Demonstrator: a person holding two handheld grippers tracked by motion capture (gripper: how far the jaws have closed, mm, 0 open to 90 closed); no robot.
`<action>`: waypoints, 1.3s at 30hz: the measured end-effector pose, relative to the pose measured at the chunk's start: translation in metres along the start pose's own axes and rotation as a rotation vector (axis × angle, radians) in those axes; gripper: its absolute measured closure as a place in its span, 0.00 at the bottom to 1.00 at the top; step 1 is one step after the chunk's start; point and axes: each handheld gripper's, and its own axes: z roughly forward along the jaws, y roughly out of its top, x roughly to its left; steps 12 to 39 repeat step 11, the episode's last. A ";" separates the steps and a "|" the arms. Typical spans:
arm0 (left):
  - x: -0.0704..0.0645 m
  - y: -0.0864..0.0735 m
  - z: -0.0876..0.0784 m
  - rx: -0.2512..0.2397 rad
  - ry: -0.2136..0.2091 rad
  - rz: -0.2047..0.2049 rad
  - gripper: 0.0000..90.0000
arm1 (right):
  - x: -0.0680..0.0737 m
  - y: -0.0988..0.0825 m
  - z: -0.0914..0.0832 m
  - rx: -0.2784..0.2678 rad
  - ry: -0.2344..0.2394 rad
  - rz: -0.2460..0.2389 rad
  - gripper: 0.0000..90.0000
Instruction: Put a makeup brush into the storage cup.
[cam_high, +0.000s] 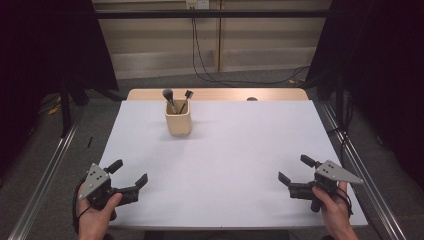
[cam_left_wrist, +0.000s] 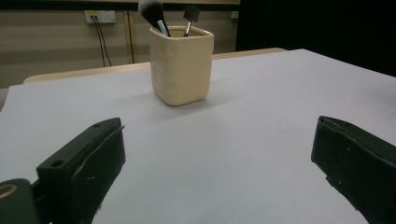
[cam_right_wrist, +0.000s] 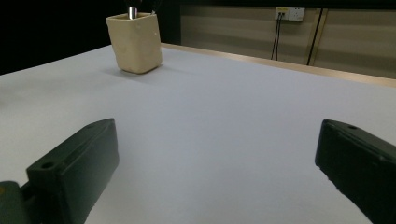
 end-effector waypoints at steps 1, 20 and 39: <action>0.001 0.000 0.000 0.005 -0.002 0.001 0.03 | 0.000 0.000 0.000 0.001 0.001 -0.001 0.00; 0.005 -0.002 0.001 0.016 0.002 0.003 0.03 | 0.001 0.001 0.004 0.005 0.005 -0.001 0.00; 0.005 -0.002 0.001 0.016 0.002 0.003 0.03 | 0.001 0.001 0.004 0.005 0.005 -0.001 0.00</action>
